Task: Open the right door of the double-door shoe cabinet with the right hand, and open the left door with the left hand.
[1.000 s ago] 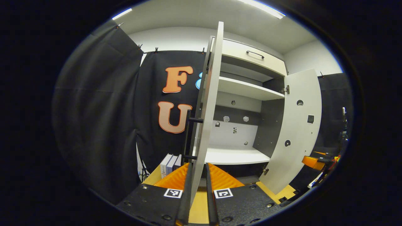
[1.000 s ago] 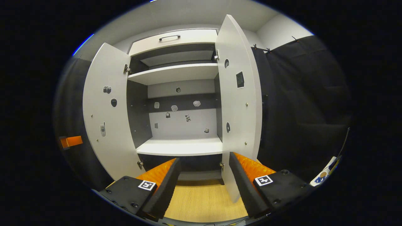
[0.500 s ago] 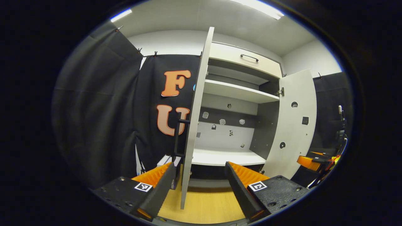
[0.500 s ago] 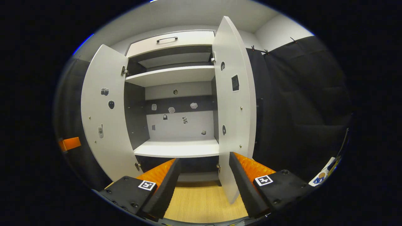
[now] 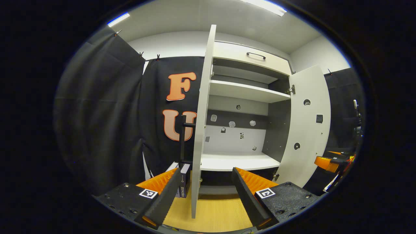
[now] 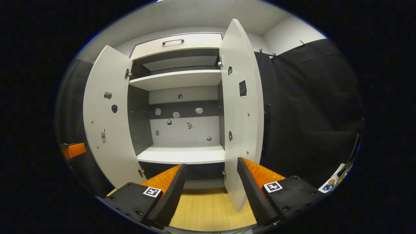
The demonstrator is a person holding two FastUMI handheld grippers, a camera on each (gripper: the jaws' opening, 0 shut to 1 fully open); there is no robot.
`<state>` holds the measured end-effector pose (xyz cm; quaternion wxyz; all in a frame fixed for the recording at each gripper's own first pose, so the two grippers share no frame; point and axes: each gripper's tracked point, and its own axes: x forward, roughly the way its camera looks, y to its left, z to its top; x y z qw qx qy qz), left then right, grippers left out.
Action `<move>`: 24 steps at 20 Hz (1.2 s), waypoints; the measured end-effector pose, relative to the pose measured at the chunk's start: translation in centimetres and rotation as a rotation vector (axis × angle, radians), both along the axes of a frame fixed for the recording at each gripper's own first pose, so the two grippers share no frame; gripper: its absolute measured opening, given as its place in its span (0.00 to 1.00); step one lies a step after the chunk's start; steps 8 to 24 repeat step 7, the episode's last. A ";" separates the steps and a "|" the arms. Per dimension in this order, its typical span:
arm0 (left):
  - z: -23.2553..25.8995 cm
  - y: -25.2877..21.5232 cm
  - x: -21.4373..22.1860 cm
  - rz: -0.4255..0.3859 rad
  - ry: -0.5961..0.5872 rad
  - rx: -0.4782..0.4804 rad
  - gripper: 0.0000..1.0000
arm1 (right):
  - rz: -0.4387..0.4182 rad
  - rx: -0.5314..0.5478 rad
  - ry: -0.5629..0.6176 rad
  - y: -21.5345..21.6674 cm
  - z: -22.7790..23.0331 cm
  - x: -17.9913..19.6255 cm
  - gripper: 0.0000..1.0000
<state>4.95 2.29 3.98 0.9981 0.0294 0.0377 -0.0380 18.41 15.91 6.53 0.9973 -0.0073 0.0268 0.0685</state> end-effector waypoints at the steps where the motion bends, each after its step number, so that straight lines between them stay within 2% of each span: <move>1: 0.1 0.0 0.0 -0.003 -0.003 0.002 0.94 | -0.002 0.000 0.000 0.0 0.0 -0.1 0.99; 2: 0.3 0.0 -0.1 -0.004 -0.008 0.006 0.94 | -0.003 0.000 -0.003 0.1 0.1 -0.1 0.89; 5: 0.7 0.1 0.1 -0.009 -0.021 0.005 0.94 | -0.014 0.008 -0.026 0.0 0.7 -0.2 0.89; 6: 0.8 0.0 0.1 -0.012 -0.024 0.002 0.92 | -0.017 0.009 -0.033 0.0 1.0 -0.2 0.89; 7: 0.8 0.0 0.0 -0.016 -0.026 -0.002 0.94 | -0.020 0.008 -0.038 -0.1 1.2 -0.2 0.89; 24: 0.8 0.0 0.0 -0.016 -0.026 -0.002 0.94 | -0.020 0.008 -0.038 -0.1 1.2 -0.2 0.89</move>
